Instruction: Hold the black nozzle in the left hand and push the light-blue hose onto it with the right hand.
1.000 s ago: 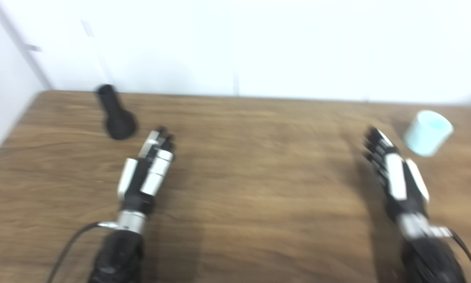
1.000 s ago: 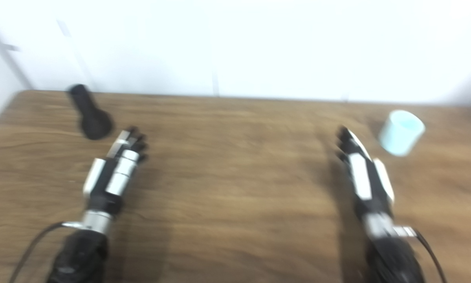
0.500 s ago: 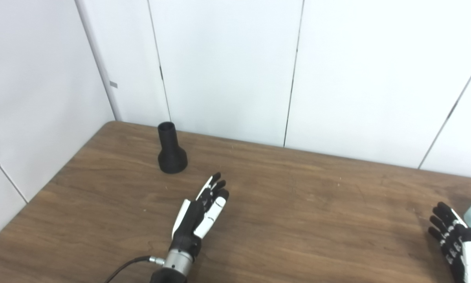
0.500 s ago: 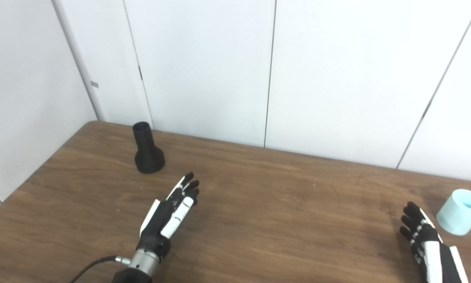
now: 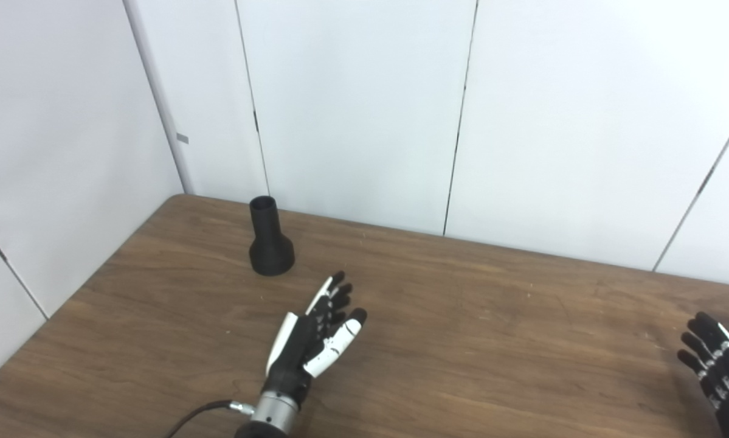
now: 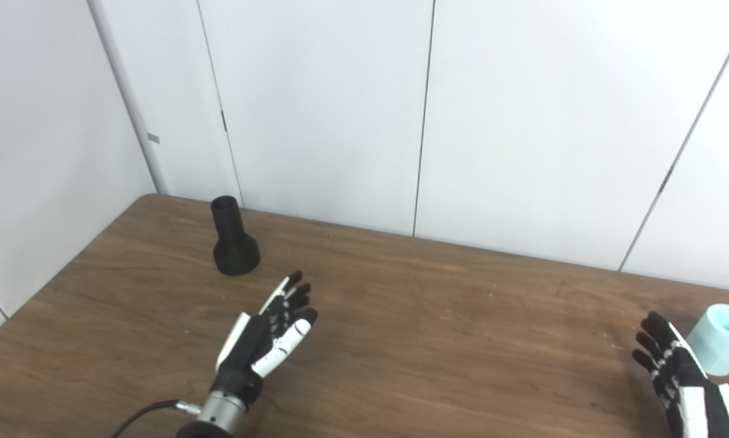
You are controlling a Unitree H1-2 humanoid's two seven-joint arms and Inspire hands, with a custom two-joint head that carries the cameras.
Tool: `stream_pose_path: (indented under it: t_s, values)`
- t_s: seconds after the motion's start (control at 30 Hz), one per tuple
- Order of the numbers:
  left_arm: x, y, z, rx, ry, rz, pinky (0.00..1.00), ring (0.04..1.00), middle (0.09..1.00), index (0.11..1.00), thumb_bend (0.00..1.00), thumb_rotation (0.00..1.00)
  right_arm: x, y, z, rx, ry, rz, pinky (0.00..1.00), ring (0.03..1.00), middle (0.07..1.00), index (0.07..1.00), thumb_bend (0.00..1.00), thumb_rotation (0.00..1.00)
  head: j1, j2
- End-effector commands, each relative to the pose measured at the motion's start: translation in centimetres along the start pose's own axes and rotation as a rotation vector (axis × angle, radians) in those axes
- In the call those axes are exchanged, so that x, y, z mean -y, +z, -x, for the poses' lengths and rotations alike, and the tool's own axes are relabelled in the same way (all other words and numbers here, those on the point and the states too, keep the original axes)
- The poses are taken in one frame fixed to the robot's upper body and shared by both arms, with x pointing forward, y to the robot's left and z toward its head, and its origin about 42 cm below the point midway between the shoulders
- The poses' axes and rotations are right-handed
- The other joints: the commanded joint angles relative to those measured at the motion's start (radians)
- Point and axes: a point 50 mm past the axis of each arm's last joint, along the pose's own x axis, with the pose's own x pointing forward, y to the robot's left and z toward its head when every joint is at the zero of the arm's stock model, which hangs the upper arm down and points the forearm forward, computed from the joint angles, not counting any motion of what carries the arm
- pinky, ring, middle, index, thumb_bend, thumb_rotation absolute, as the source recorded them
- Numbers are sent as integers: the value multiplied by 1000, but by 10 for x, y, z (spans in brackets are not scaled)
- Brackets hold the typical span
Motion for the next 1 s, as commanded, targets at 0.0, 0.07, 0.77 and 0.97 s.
stream_pose_path:
  t_s: [0.0,0.07,0.77,0.97]
  values:
    - [-14,17,-3,76,59,-63,852,895,899,901,618,369,0,-10,13,-19,-11,-6,880,921,921,905,702,947,0,0]
    - [-31,22,-3,86,105,-104,848,890,891,896,649,273,0,-11,13,-26,-14,-6,879,923,922,905,699,949,7,4]
    - [-134,42,-27,60,291,-348,884,874,877,881,848,54,4,-14,14,-54,-14,2,859,914,912,894,659,964,19,14]
    - [-149,39,-53,20,275,-497,873,910,872,875,863,100,4,-13,14,-58,-7,3,852,911,912,892,682,959,15,17]
